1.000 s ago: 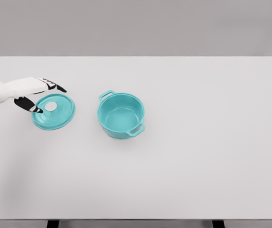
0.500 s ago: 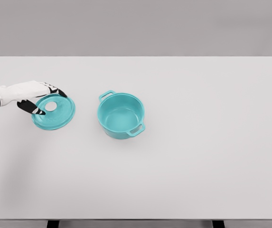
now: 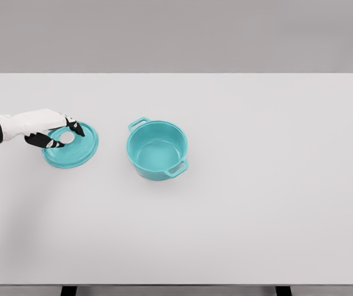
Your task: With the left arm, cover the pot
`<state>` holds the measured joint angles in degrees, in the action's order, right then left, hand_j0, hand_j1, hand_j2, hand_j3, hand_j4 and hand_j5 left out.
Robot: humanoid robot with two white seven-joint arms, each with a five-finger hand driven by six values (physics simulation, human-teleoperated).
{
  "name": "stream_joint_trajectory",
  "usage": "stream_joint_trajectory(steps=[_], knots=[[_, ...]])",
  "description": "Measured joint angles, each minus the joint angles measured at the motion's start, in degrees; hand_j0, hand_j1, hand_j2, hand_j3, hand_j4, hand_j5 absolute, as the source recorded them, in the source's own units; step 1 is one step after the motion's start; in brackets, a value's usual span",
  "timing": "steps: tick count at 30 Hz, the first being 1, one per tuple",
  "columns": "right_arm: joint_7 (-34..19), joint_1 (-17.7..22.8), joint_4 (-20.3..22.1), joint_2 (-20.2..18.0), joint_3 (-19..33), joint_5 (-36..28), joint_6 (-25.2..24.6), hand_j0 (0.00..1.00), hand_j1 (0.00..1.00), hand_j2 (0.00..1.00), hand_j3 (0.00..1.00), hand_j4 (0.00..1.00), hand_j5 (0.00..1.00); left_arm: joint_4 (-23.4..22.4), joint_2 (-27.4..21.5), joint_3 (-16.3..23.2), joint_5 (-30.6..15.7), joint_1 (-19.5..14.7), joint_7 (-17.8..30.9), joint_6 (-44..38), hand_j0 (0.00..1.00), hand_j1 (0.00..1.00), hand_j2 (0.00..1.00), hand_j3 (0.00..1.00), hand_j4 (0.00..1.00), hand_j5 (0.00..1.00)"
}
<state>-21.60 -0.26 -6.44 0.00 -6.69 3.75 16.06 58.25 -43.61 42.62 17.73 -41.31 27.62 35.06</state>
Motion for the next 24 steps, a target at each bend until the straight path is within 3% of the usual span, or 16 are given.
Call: stream_joint_trajectory(steps=[4, 7, 10, 18, 24], knots=[[0.00, 0.00, 0.00, 0.00, 0.00, 0.00, 0.00, 1.00, 1.00, 1.00, 1.00, 1.00, 1.00, 0.01, -0.03, -0.11, -0.52, 0.26, -0.13, -0.23, 0.64, 0.64, 0.64, 0.64, 0.64, 0.64], [0.00, 0.00, -0.01, 0.00, 0.00, 0.00, 0.00, 1.00, 1.00, 1.00, 1.00, 1.00, 1.00, 0.02, -0.09, -0.08, -0.58, 0.35, -0.23, -0.25, 0.50, 0.50, 0.50, 0.50, 0.50, 0.50], [0.00, 0.00, -0.01, 0.00, 0.00, 0.00, 0.00, 1.00, 1.00, 1.00, 1.00, 1.00, 1.00, 0.05, -0.09, 0.01, -0.37, 0.35, -0.19, -0.14, 0.43, 0.43, 0.43, 0.43, 0.43, 0.43], [0.01, 0.00, 0.00, 0.00, 0.00, 0.00, 0.00, 1.00, 1.00, 1.00, 1.00, 1.00, 1.00, 0.38, -0.12, 0.68, -0.84, 0.35, -0.51, -0.48, 0.43, 0.43, 0.43, 0.43, 0.43, 0.43], [0.00, 0.00, 0.00, 0.00, 0.00, 0.00, 0.00, 1.00, 1.00, 1.00, 1.00, 1.00, 1.00, 4.26, -0.74, 1.00, -0.53, 0.44, -0.12, 0.00, 0.43, 0.43, 0.43, 0.43, 0.43, 0.43]])
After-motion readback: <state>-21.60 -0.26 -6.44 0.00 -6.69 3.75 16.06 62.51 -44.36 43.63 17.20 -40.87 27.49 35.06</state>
